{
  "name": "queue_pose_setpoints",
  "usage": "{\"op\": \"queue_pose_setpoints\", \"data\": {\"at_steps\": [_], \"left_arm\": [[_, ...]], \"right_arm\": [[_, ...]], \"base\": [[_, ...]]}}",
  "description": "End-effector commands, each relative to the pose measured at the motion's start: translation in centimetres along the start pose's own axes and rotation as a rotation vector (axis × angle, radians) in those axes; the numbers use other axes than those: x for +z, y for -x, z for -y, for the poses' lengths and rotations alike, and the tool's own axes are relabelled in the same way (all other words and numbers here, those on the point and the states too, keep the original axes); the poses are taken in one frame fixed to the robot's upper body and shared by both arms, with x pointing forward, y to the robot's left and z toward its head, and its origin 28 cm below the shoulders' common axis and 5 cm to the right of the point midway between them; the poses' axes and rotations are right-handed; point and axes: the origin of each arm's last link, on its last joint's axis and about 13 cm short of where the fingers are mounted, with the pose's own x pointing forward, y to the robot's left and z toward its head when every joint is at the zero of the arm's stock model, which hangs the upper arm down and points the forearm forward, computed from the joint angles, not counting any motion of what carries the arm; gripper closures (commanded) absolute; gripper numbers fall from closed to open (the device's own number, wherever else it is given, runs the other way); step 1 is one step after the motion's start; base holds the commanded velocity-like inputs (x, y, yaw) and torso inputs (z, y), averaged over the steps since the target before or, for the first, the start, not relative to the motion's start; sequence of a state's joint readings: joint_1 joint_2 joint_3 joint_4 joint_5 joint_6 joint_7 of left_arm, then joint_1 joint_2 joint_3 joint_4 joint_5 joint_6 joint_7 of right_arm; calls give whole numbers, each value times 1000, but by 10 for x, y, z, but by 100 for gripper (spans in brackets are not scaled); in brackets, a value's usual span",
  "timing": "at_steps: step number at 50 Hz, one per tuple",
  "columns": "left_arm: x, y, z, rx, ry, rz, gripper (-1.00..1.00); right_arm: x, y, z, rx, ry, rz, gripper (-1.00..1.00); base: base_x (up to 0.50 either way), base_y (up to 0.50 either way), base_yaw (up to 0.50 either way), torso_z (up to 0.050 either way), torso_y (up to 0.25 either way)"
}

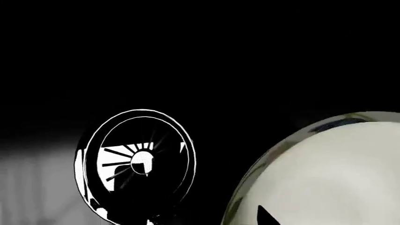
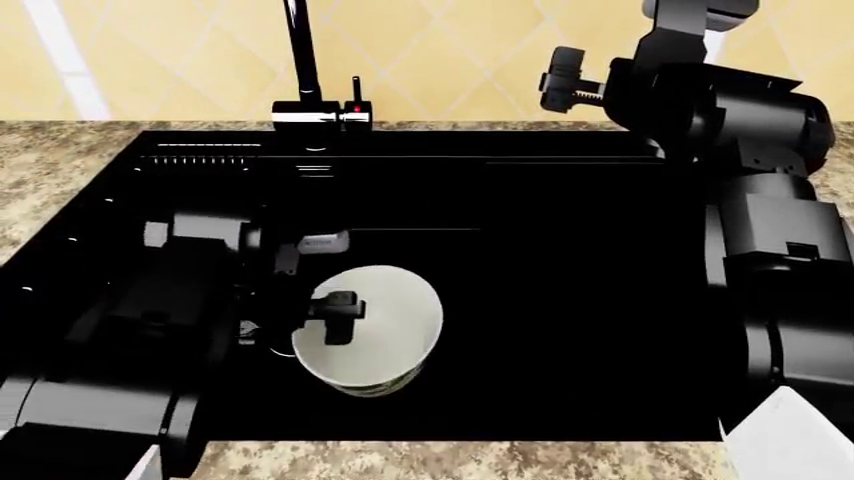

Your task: Move the fresh-baked cupcake off the tray onto the counter, and place the bowl used for mixing into the sink.

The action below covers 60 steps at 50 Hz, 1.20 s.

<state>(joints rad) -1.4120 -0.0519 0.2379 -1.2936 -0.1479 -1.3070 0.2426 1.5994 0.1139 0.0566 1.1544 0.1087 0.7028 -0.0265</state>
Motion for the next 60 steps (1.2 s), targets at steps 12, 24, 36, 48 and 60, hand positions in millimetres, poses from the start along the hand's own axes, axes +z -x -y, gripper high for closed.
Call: {"op": "queue_pose_setpoints", "data": {"at_steps": [12, 24, 36, 48, 60], "left_arm": [[12, 11, 8, 16, -17, 70, -100], [12, 42, 13, 30, -58, 139, -100], [-2, 85, 22, 49, -58, 283, -100], [-54, 123, 20, 3, -13, 454, -100], [-142, 166, 0, -34, 143, 668, -100]], "right_arm": [[1, 0, -1, 4, 2, 1, -100], [2, 1, -1, 10, 1, 4, -100], [3, 9, -3, 19, 5, 8, -100], [-8, 52, -13, 80, 17, -32, -100], [-40, 138, 1, 137, -47, 25, -100]], "base": [[0, 0, 0, 0, 0], [0, 0, 0, 0, 0], [0, 0, 0, 0, 0], [0, 0, 0, 0, 0], [0, 0, 0, 0, 0]]}}
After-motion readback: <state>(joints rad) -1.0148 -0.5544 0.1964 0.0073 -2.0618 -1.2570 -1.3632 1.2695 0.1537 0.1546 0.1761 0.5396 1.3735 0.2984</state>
